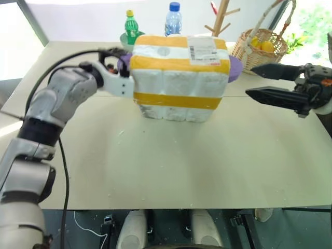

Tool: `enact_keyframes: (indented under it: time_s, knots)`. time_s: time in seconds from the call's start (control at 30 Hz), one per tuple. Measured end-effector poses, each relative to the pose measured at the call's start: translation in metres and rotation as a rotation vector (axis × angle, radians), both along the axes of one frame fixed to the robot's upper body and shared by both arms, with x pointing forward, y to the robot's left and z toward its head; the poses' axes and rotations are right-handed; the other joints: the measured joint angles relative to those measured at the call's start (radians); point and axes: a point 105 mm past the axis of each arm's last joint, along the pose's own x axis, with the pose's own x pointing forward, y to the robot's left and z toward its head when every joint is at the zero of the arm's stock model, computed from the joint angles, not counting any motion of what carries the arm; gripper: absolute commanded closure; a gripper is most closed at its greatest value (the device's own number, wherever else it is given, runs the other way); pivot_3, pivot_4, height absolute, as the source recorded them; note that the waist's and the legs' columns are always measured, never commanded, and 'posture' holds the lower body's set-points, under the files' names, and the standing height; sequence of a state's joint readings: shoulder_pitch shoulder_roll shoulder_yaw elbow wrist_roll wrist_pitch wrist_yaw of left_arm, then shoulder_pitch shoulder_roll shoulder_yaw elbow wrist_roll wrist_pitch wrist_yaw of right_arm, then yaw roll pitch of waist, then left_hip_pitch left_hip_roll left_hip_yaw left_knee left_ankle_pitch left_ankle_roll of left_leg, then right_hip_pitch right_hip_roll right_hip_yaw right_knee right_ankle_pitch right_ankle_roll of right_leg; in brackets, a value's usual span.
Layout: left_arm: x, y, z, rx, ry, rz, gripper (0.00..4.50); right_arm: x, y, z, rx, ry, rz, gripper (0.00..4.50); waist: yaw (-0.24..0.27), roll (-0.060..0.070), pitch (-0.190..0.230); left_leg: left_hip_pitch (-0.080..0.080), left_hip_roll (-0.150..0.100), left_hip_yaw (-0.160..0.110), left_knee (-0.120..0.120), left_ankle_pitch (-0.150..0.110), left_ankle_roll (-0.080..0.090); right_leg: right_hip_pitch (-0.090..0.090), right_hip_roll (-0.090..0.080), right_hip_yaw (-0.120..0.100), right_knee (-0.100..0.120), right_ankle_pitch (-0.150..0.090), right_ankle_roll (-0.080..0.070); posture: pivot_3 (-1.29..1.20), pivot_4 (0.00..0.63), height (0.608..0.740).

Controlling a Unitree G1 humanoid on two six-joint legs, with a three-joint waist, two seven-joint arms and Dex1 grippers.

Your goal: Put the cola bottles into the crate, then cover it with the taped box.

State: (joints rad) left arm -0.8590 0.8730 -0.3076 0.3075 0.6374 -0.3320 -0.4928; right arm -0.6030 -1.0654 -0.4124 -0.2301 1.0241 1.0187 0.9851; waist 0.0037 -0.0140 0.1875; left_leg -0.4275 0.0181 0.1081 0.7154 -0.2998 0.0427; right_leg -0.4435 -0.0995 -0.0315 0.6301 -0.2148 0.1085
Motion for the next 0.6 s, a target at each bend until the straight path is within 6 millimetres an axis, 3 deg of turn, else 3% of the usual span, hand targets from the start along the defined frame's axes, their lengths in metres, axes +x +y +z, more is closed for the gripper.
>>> enact_keyframes:
  time_s: [0.07,0.17,0.27,0.37,0.43,0.5,0.6]
  knots:
    - [-0.011,0.017,-0.019,-0.002,0.057,0.031,0.02,0.003,-0.004,-0.006,0.004,0.024,-0.020,0.00,-0.001,0.000,0.000,0.000,0.000,0.000,0.000,0.000,0.000,0.000,0.000,0.000,0.000,0.000,0.000,0.00,0.150,0.740]
    - [-0.026,0.035,-0.029,-0.067,0.104,0.070,0.02,0.006,-0.009,-0.013,0.000,0.037,-0.043,0.00,0.004,0.000,0.000,0.000,0.000,0.000,0.000,-0.001,0.001,0.000,-0.001,0.000,0.000,0.000,0.000,0.00,0.150,0.740]
    - [-0.044,0.051,-0.029,-0.340,0.234,0.106,0.02,0.006,-0.014,-0.024,-0.027,0.049,-0.053,0.00,0.009,0.000,0.000,0.000,-0.002,-0.001,0.001,-0.001,0.002,0.001,-0.003,-0.001,0.000,0.000,0.000,0.00,0.150,0.740]
    - [-0.059,0.062,-0.030,-0.744,0.531,0.135,0.02,0.010,-0.018,-0.032,-0.075,0.055,-0.063,0.00,0.007,0.000,0.000,0.000,-0.002,-0.001,0.001,0.000,-0.001,0.001,-0.003,-0.002,0.000,0.000,0.000,0.00,0.150,0.740]
    - [-0.073,0.063,-0.023,-0.973,0.750,0.100,0.02,0.013,-0.022,-0.037,-0.118,0.063,-0.071,0.00,0.005,0.000,0.000,0.001,-0.002,-0.002,0.002,0.000,-0.001,0.001,-0.002,-0.002,0.000,0.000,0.000,0.00,0.150,0.740]
    - [-0.088,0.066,-0.004,-1.123,0.961,0.048,0.02,0.019,-0.025,-0.044,-0.143,0.079,-0.071,0.00,0.001,0.000,0.000,0.001,-0.001,-0.002,0.002,0.000,-0.001,0.001,-0.001,-0.002,0.000,0.000,0.000,0.00,0.150,0.740]
    - [-0.109,0.069,0.031,-1.171,1.075,-0.052,0.02,0.026,-0.026,-0.045,-0.155,0.088,-0.060,0.00,-0.005,0.001,0.000,0.001,-0.002,-0.001,0.001,0.000,-0.001,0.002,-0.001,-0.001,0.000,-0.001,0.001,0.00,0.150,0.740]
